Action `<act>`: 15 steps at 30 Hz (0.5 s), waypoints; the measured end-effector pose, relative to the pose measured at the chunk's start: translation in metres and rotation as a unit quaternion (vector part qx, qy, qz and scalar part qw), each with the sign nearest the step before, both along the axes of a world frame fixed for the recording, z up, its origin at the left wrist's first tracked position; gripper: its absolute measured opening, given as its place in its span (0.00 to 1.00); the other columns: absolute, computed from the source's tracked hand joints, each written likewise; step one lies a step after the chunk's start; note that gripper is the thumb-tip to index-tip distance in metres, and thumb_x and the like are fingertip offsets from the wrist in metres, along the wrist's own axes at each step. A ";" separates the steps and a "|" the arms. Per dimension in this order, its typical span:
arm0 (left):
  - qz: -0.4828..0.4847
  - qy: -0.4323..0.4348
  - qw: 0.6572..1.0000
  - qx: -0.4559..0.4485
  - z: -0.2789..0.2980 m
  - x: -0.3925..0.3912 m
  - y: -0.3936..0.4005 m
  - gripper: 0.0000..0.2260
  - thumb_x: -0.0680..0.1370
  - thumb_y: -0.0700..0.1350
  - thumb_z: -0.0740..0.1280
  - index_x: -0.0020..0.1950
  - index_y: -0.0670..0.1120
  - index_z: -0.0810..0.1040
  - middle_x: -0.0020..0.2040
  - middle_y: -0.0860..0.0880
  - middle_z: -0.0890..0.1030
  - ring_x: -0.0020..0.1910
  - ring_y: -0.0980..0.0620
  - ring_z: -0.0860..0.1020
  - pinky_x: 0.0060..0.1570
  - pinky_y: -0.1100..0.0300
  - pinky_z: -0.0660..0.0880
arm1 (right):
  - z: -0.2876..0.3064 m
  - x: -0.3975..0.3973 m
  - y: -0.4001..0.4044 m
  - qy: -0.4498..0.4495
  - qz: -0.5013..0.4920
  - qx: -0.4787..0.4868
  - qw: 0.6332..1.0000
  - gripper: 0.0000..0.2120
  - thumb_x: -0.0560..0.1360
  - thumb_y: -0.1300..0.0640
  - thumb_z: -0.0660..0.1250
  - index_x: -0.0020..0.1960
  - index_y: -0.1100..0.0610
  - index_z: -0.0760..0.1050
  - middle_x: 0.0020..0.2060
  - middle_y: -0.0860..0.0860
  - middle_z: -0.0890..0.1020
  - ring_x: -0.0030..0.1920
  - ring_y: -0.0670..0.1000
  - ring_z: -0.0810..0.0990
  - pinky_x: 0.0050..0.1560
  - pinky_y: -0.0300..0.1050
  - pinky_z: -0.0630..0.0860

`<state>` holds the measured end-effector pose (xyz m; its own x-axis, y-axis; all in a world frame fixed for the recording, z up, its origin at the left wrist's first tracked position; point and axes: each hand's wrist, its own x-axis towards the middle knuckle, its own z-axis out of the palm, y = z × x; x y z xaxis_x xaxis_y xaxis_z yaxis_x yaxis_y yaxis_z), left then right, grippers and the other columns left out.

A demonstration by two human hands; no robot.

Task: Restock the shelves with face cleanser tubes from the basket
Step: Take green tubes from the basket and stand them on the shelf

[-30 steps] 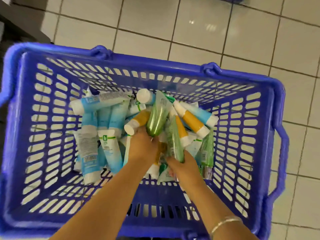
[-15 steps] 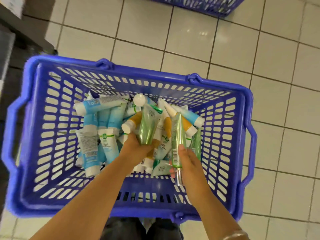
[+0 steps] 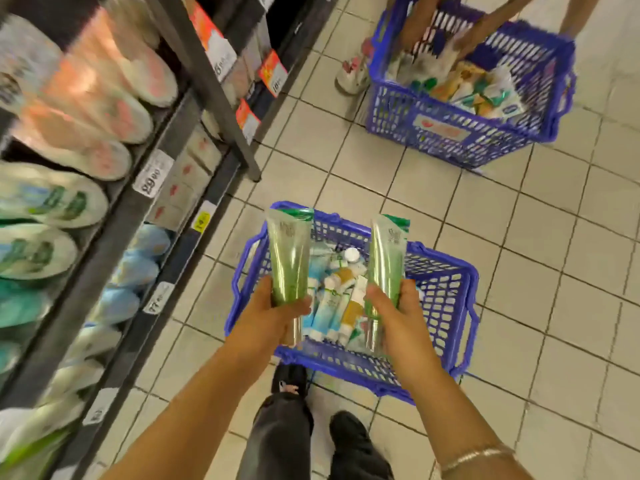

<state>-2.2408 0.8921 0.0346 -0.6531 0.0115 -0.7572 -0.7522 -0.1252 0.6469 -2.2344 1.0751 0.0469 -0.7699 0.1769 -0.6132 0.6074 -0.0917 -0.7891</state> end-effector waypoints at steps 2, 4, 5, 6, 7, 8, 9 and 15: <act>0.034 0.028 0.999 0.010 0.037 0.004 -0.014 0.18 0.71 0.38 0.71 0.55 0.55 0.75 0.43 0.55 0.83 0.44 0.54 0.82 0.36 0.60 0.75 | 0.035 -0.006 -0.014 0.013 0.023 0.002 1.000 0.08 0.77 0.54 0.63 0.53 0.43 0.69 0.48 0.48 0.78 0.48 0.50 0.78 0.50 0.50 0.76; 0.074 0.062 0.995 0.023 0.074 0.010 -0.024 0.19 0.68 0.38 0.72 0.53 0.56 0.76 0.43 0.55 0.84 0.42 0.55 0.83 0.36 0.61 0.76 | 0.068 -0.012 -0.029 0.031 0.052 0.018 0.998 0.13 0.77 0.54 0.62 0.60 0.46 0.67 0.52 0.47 0.77 0.51 0.48 0.78 0.50 0.44 0.76; 0.096 0.075 0.992 0.036 0.094 0.014 -0.028 0.19 0.65 0.39 0.73 0.52 0.55 0.76 0.42 0.53 0.85 0.39 0.55 0.83 0.33 0.61 0.77 | 0.084 -0.014 -0.037 0.043 0.064 0.022 0.997 0.16 0.77 0.54 0.63 0.63 0.49 0.65 0.53 0.47 0.76 0.51 0.46 0.77 0.49 0.41 0.75; 0.112 0.086 0.989 0.049 0.113 0.019 -0.033 0.20 0.63 0.39 0.73 0.52 0.53 0.76 0.41 0.52 0.85 0.38 0.54 0.83 0.31 0.61 0.77 | 0.100 -0.014 -0.043 0.053 0.077 0.024 0.995 0.17 0.77 0.54 0.63 0.64 0.52 0.64 0.51 0.46 0.76 0.50 0.44 0.77 0.47 0.39 0.74; 0.123 0.095 0.986 0.061 0.133 0.026 -0.037 0.21 0.62 0.39 0.75 0.52 0.51 0.76 0.41 0.50 0.85 0.37 0.52 0.83 0.29 0.61 0.77 | 0.116 -0.014 -0.050 0.061 0.091 0.027 0.994 0.17 0.77 0.54 0.64 0.63 0.54 0.65 0.50 0.46 0.76 0.48 0.42 0.77 0.45 0.38 0.74; 0.131 0.106 0.983 0.068 0.153 0.034 -0.041 0.20 0.62 0.39 0.75 0.51 0.50 0.77 0.41 0.49 0.85 0.37 0.51 0.84 0.28 0.61 0.77 | 0.133 -0.012 -0.057 0.068 0.105 0.030 0.992 0.17 0.76 0.53 0.65 0.62 0.54 0.65 0.49 0.46 0.75 0.47 0.42 0.76 0.44 0.38 0.73; 0.138 0.117 0.981 0.069 0.171 0.043 -0.045 0.19 0.62 0.40 0.75 0.50 0.50 0.77 0.41 0.48 0.85 0.37 0.51 0.84 0.28 0.61 0.76 | 0.150 -0.009 -0.063 0.073 0.117 0.031 0.990 0.17 0.75 0.53 0.65 0.61 0.53 0.65 0.48 0.47 0.75 0.46 0.44 0.76 0.44 0.41 0.74; 0.241 0.154 0.958 0.020 0.259 0.113 -0.065 0.14 0.70 0.36 0.69 0.52 0.50 0.73 0.40 0.49 0.82 0.34 0.56 0.81 0.28 0.59 0.73 | 0.239 0.026 -0.097 0.123 0.208 0.035 0.970 0.16 0.74 0.51 0.67 0.57 0.55 0.66 0.47 0.53 0.76 0.45 0.51 0.77 0.41 0.46 0.77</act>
